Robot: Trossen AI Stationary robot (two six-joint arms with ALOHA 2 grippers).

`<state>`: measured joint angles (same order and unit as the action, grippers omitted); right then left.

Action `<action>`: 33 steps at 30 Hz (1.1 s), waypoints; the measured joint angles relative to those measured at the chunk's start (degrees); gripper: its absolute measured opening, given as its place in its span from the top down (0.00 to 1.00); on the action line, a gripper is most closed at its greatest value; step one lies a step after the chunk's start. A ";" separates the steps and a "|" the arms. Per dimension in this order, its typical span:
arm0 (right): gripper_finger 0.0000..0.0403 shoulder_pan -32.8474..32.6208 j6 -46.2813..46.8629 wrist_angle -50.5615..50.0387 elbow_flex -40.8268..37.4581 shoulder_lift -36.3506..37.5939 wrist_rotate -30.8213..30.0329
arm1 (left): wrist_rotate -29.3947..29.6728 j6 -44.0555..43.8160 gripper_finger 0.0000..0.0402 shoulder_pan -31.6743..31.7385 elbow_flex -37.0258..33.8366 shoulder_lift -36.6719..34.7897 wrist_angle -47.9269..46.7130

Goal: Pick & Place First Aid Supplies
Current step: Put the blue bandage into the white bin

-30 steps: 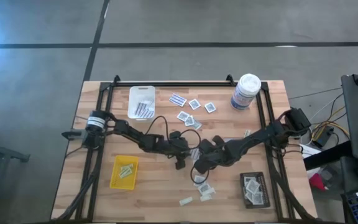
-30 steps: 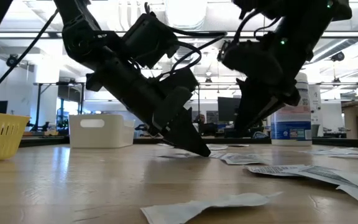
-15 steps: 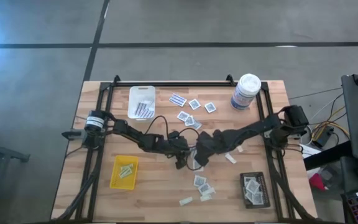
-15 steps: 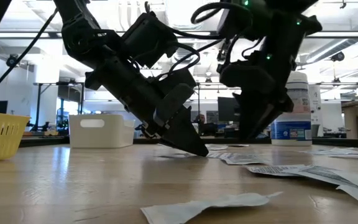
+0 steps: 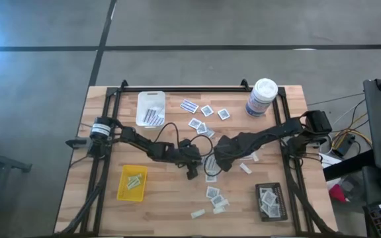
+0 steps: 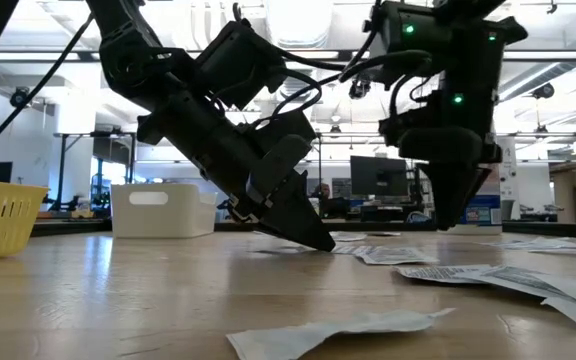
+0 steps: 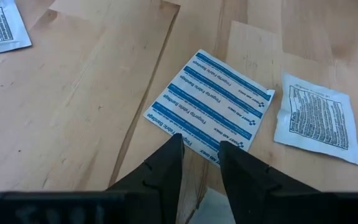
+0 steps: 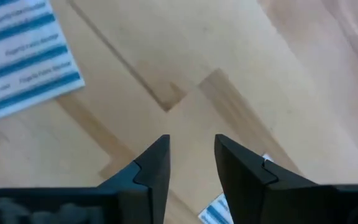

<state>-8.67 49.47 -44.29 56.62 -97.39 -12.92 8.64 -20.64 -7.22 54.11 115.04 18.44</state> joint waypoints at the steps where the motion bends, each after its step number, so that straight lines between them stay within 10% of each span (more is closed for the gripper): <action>1: 0.71 -0.39 0.34 0.07 -0.49 0.43 0.02 | -0.02 0.00 0.70 -0.02 0.00 0.00 0.02; 9: 0.77 -3.94 12.98 6.24 -9.95 7.78 -0.63 | -0.08 0.02 0.70 -0.02 0.00 0.00 0.02; 20: 0.78 -4.56 14.16 51.34 -24.00 10.74 -5.11 | -0.15 0.07 0.70 -0.07 0.00 0.00 0.07; 33: 0.68 -4.08 13.60 53.50 -20.37 2.18 -5.66 | -0.64 2.58 0.70 -0.04 -0.04 0.00 0.16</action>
<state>-12.74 63.08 9.21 36.24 -95.22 -18.58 8.01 -18.06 -7.27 54.06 115.04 18.60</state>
